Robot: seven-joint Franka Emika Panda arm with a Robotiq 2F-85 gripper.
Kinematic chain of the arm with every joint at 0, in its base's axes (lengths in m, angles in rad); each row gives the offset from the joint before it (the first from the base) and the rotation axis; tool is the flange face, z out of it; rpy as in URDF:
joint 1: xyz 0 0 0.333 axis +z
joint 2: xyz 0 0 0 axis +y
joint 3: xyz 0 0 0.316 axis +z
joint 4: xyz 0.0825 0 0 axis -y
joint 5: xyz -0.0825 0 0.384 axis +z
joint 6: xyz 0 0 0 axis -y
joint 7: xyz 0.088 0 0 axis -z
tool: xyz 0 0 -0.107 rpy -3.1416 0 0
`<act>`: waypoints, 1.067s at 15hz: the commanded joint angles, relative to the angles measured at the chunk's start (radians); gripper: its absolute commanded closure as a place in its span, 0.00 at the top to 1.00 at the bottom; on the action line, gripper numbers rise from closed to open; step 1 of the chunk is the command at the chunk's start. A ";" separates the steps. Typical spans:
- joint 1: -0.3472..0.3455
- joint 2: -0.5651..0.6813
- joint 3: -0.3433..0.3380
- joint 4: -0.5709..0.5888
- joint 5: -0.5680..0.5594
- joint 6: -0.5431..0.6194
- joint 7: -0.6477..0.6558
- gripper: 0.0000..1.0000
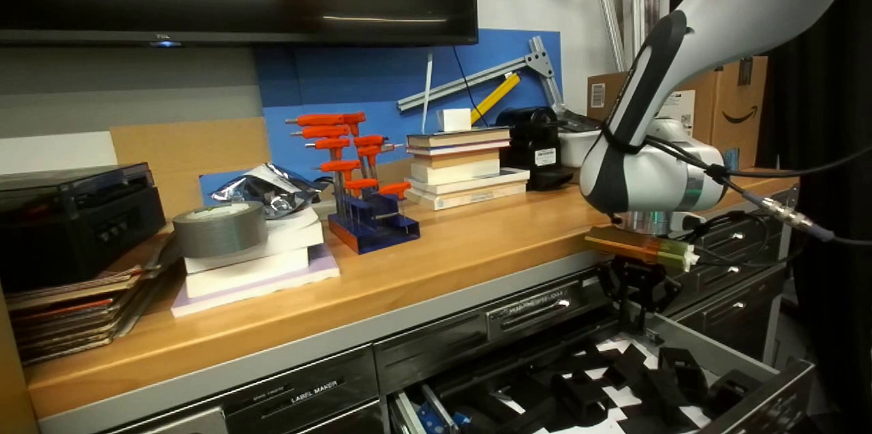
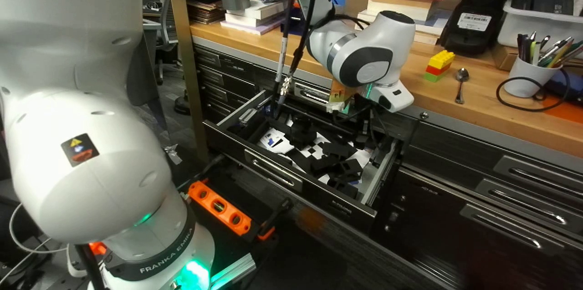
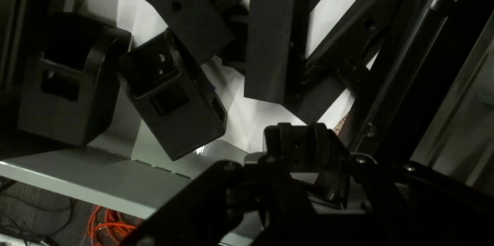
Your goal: Put the black objects in the open drawer then close the drawer
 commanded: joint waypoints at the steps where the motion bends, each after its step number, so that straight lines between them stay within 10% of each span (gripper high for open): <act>1: -0.010 0.029 -0.006 0.045 0.041 0.011 -0.017 0.16; 3: -0.012 0.036 -0.009 0.053 0.047 0.010 -0.012 0.17; 4: -0.015 0.038 -0.006 0.057 0.053 0.003 -0.015 0.64; 11: -0.010 0.007 0.001 0.026 0.066 -0.007 -0.030 0.99; 16: 0.017 -0.112 -0.003 -0.092 0.053 -0.010 -0.023 1.00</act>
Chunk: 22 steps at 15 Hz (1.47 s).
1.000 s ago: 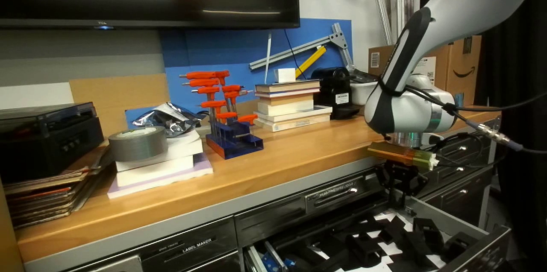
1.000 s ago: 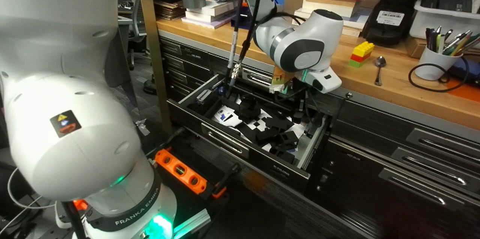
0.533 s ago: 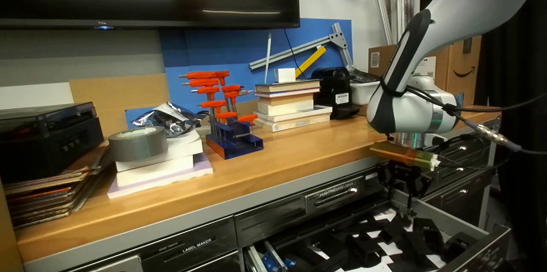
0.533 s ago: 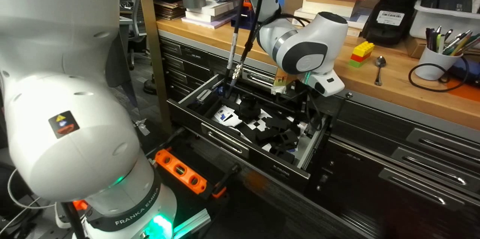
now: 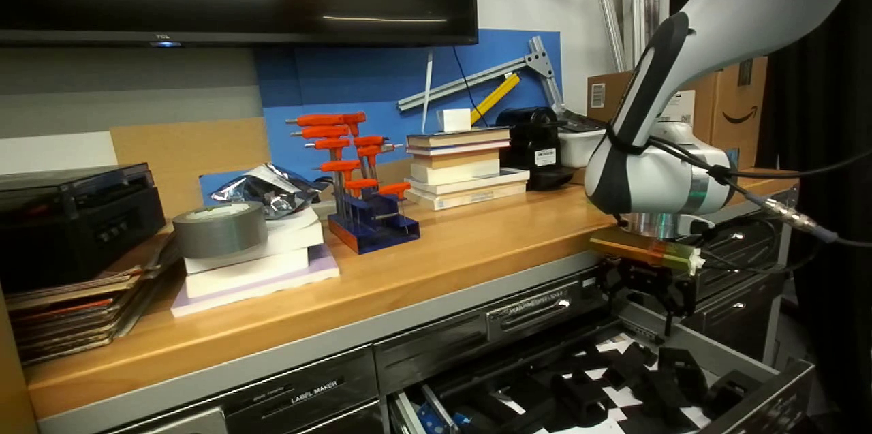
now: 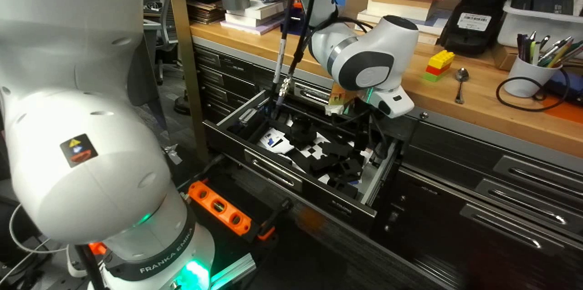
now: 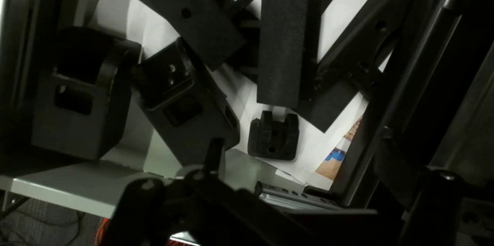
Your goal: Put the black objects in the open drawer then close the drawer
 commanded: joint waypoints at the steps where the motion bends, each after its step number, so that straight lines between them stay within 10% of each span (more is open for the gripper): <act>1: 0.037 -0.134 -0.008 -0.096 -0.001 -0.008 0.011 1.00; 13: 0.070 -0.319 -0.012 -0.168 -0.267 -0.415 0.514 1.00; 22: 0.037 -0.261 0.009 -0.175 -0.172 -0.443 0.421 1.00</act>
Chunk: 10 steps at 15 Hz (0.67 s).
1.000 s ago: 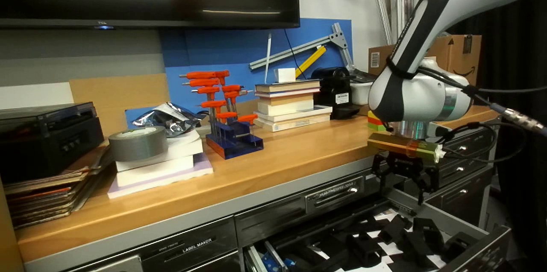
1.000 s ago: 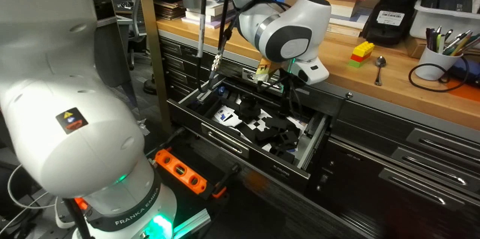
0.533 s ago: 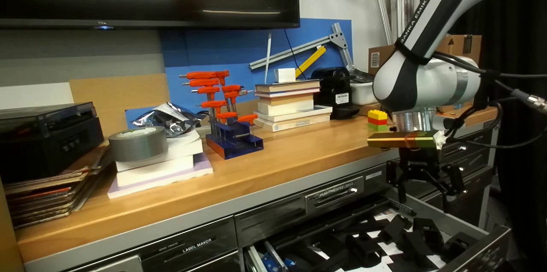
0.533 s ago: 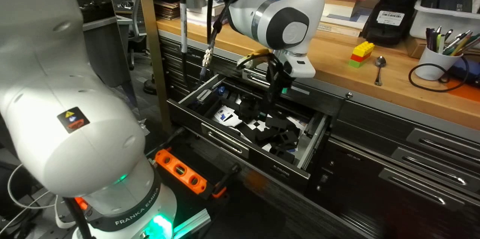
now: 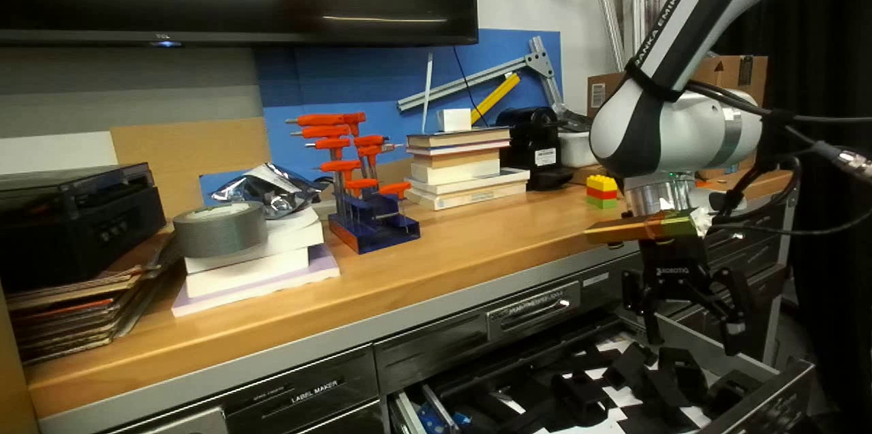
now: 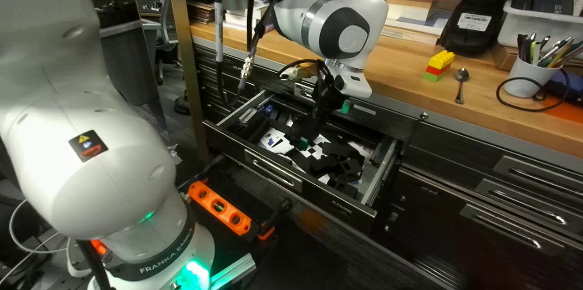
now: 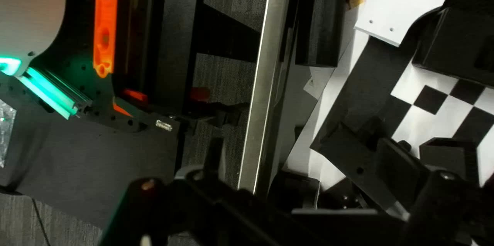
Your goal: Put the black objects in the open drawer then close the drawer
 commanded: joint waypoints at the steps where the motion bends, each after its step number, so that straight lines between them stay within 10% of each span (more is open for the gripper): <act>1: -0.041 0.041 0.001 -0.002 0.061 0.028 -0.074 1.00; 10: -0.094 0.207 -0.015 0.056 0.134 0.088 -0.210 1.00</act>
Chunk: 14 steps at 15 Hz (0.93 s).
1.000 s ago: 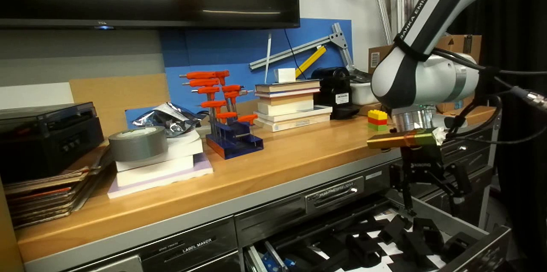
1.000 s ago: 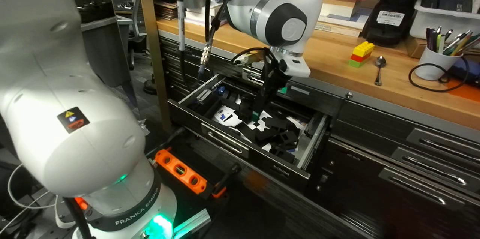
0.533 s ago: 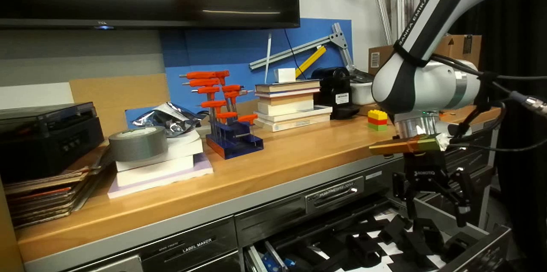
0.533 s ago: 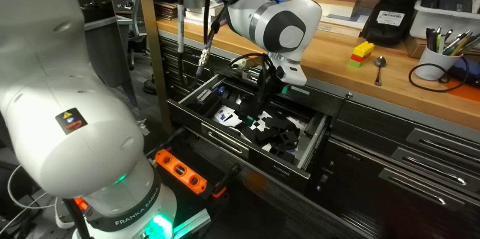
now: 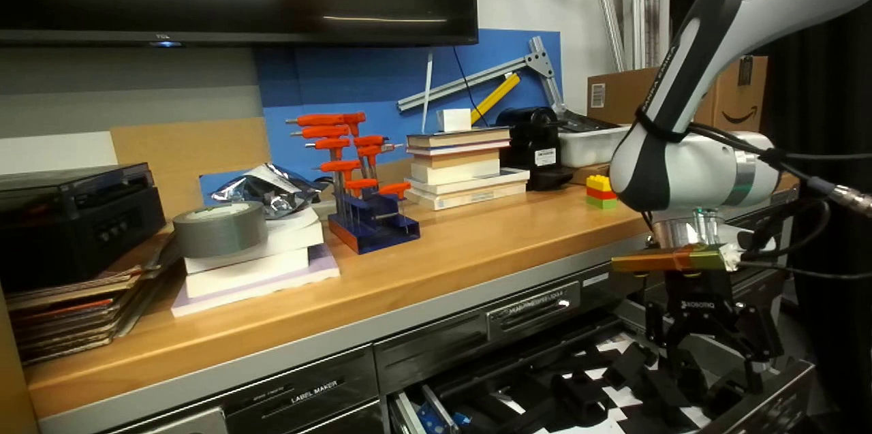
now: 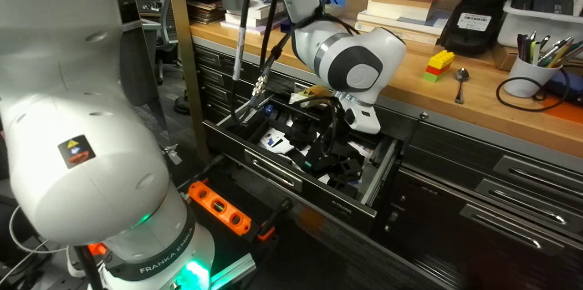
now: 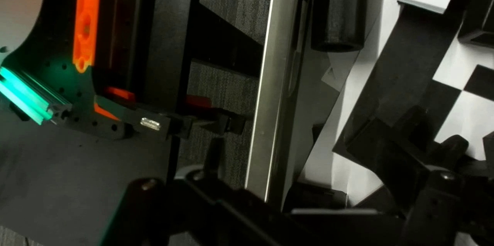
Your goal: Put the black objects in the open drawer then close the drawer
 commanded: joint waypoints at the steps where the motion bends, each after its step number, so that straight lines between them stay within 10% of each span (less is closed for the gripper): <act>1: -0.012 0.081 -0.003 0.050 0.038 0.048 -0.075 1.00; 14: -0.003 0.045 -0.041 0.009 0.058 0.094 -0.101 1.00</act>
